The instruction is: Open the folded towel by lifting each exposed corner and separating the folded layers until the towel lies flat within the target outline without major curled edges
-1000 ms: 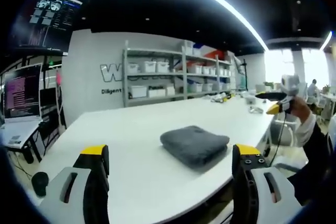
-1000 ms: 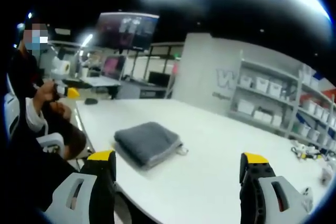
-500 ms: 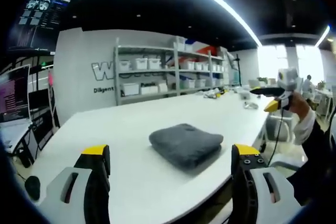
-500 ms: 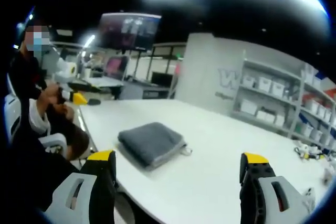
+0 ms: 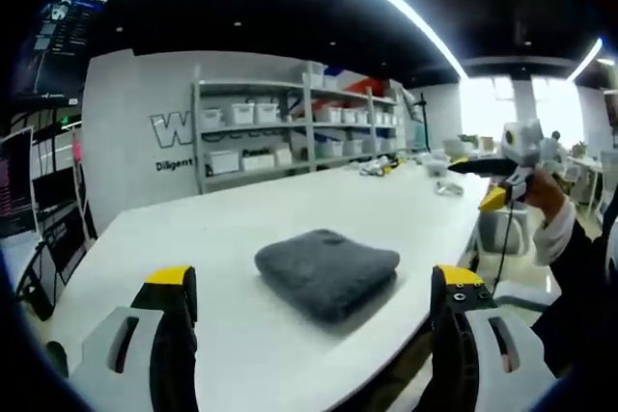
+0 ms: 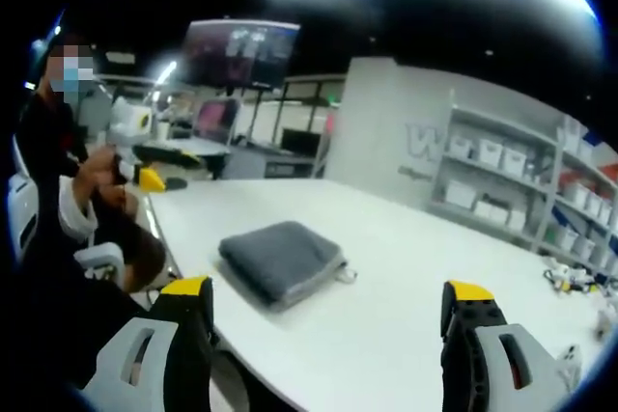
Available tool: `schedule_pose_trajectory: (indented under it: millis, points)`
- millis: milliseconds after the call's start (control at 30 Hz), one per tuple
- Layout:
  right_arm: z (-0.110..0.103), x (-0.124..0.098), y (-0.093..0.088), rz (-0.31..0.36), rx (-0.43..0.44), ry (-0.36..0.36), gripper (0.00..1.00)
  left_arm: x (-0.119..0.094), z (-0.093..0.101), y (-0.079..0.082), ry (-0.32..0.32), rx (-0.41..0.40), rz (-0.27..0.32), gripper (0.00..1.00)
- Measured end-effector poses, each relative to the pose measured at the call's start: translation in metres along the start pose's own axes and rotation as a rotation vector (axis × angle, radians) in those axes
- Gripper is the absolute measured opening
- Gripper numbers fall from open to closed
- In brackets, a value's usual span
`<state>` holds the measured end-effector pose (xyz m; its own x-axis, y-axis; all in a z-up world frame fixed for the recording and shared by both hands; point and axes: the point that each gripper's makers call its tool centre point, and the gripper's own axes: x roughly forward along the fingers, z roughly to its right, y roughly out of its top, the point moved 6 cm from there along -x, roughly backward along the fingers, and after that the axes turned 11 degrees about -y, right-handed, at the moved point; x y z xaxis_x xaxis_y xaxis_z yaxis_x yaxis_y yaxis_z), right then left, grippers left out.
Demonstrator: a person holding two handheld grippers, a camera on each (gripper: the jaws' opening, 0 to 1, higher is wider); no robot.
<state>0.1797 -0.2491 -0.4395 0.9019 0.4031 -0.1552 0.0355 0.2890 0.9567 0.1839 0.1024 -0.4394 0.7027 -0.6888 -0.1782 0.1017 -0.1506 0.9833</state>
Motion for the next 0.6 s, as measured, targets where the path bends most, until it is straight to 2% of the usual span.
schedule_pose_trajectory:
  millis: [600]
  points:
    - [0.001, -0.001, 0.001, 0.003, 0.0, 0.007, 1.0, 0.039, 0.012, 0.008, -0.085, 0.047, -0.047, 1.0]
